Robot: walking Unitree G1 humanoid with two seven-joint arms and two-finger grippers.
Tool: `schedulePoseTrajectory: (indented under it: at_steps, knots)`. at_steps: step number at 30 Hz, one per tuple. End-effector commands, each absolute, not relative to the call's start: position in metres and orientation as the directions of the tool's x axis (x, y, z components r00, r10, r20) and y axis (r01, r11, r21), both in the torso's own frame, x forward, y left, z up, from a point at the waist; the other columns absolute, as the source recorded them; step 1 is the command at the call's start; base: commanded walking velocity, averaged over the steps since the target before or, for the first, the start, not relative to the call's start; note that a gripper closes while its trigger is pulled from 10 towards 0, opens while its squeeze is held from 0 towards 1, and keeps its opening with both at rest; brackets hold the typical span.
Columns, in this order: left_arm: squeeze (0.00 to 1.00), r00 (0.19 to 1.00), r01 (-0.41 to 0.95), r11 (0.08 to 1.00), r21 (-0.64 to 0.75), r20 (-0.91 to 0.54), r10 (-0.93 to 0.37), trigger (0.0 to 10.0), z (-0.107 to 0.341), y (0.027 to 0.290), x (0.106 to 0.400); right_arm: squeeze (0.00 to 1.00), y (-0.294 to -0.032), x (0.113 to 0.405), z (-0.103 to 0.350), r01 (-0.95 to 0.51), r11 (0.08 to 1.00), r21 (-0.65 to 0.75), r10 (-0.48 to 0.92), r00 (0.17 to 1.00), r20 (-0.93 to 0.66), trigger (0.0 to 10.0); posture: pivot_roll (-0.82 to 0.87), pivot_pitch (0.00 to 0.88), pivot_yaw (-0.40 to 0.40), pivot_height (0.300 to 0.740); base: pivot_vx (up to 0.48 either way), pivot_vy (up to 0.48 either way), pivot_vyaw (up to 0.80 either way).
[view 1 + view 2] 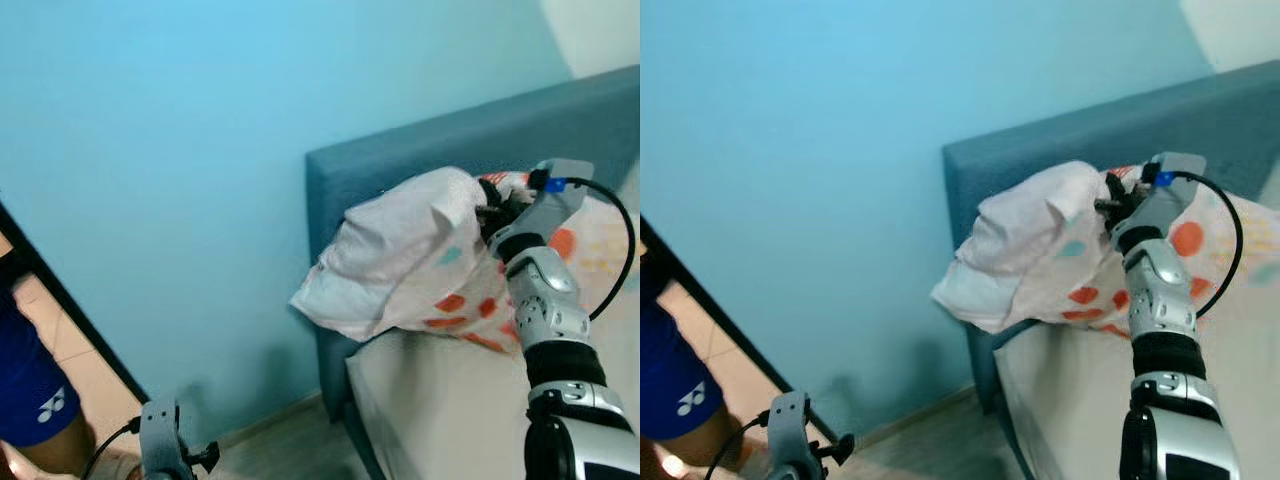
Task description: Clean up the room
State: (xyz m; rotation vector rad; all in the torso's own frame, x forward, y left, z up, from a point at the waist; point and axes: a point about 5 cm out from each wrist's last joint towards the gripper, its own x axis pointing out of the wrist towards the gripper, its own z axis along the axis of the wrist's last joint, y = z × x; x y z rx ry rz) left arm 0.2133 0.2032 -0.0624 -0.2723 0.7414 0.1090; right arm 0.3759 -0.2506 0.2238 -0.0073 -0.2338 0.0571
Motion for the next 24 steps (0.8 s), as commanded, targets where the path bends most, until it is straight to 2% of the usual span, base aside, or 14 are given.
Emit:
schedulePoseTrajectory:
  at_steps: [1,5,7,10,12,13,16,18,20,21,23,24]
  knots:
    - [0.00,0.743,-0.205,0.954,-0.219,-0.669,0.006,10.0,-0.062,0.204,0.213,0.00,-0.239,0.380,0.261,-0.094,0.977,-0.193,0.157,0.927,0.342,10.0,-0.04,0.095,0.008,0.740,0.000,0.000,0.00]
    - [0.00,0.745,-0.201,0.954,-0.221,-0.667,0.003,10.0,-0.062,0.204,0.212,0.00,-0.239,0.383,0.263,-0.111,0.962,-0.249,0.188,0.931,0.313,10.0,-0.04,0.105,0.009,0.740,0.000,0.000,0.00]
    - [0.00,0.748,-0.184,0.956,-0.230,-0.663,-0.015,10.0,-0.064,0.204,0.208,0.00,-0.244,0.387,0.270,-0.104,0.896,-0.432,0.224,0.945,0.237,10.0,-0.03,0.147,0.015,0.740,0.000,0.000,0.00]
    - [0.00,0.749,-0.177,0.957,-0.232,-0.663,-0.022,10.0,-0.065,0.204,0.206,0.00,-0.248,0.388,0.272,-0.090,0.856,-0.509,0.223,0.953,0.206,10.0,-0.03,0.152,0.016,0.740,0.000,0.000,0.00]
    - [0.00,0.743,-0.173,0.959,-0.226,-0.669,-0.023,10.0,-0.068,0.209,0.196,0.00,-0.255,0.391,0.282,-0.001,0.772,-0.635,0.169,0.964,0.204,10.0,-0.02,0.181,0.021,0.740,0.000,0.000,0.00]
    - [0.00,0.743,-0.173,0.959,-0.226,-0.669,-0.023,10.0,-0.068,0.209,0.196,0.00,-0.255,0.391,0.282,-0.001,0.772,-0.635,0.169,0.964,0.204,10.0,-0.02,0.181,0.021,0.740,0.000,0.000,0.00]
    - [0.00,0.735,-0.177,0.961,-0.212,-0.677,-0.014,10.0,-0.071,0.218,0.187,0.00,-0.258,0.394,0.300,0.123,0.680,-0.723,0.107,0.959,0.264,10.0,0.00,0.207,0.031,0.740,0.000,0.000,0.00]
    - [0.00,0.735,-0.177,0.961,-0.212,-0.677,-0.014,10.0,-0.071,0.218,0.187,0.00,-0.258,0.394,0.300,0.123,0.680,-0.723,0.107,0.959,0.264,10.0,0.00,0.207,0.031,0.740,0.000,0.000,0.00]
    - [0.00,0.740,-0.179,0.964,-0.198,-0.673,-0.001,10.0,-0.069,0.230,0.182,0.00,-0.245,0.397,0.329,0.263,0.536,-0.803,0.116,0.918,0.378,10.0,0.03,0.240,0.046,0.740,0.000,0.000,0.00]
    - [0.00,0.740,-0.179,0.964,-0.198,-0.673,-0.001,10.0,-0.069,0.230,0.182,0.00,-0.245,0.397,0.329,0.263,0.536,-0.803,0.116,0.918,0.378,10.0,0.03,0.240,0.046,0.740,0.000,0.000,0.00]
    - [0.00,0.748,-0.179,0.965,-0.193,-0.664,0.006,10.0,-0.068,0.237,0.180,0.00,-0.231,0.398,0.346,0.349,0.402,-0.847,0.161,0.883,0.440,10.0,0.04,0.250,0.049,0.740,0.000,0.000,0.00]
    - [0.00,0.748,-0.179,0.965,-0.193,-0.664,0.006,10.0,-0.068,0.237,0.180,0.00,-0.231,0.398,0.346,0.349,0.402,-0.847,0.161,0.883,0.440,10.0,0.04,0.250,0.049,0.740,0.000,0.000,0.00]
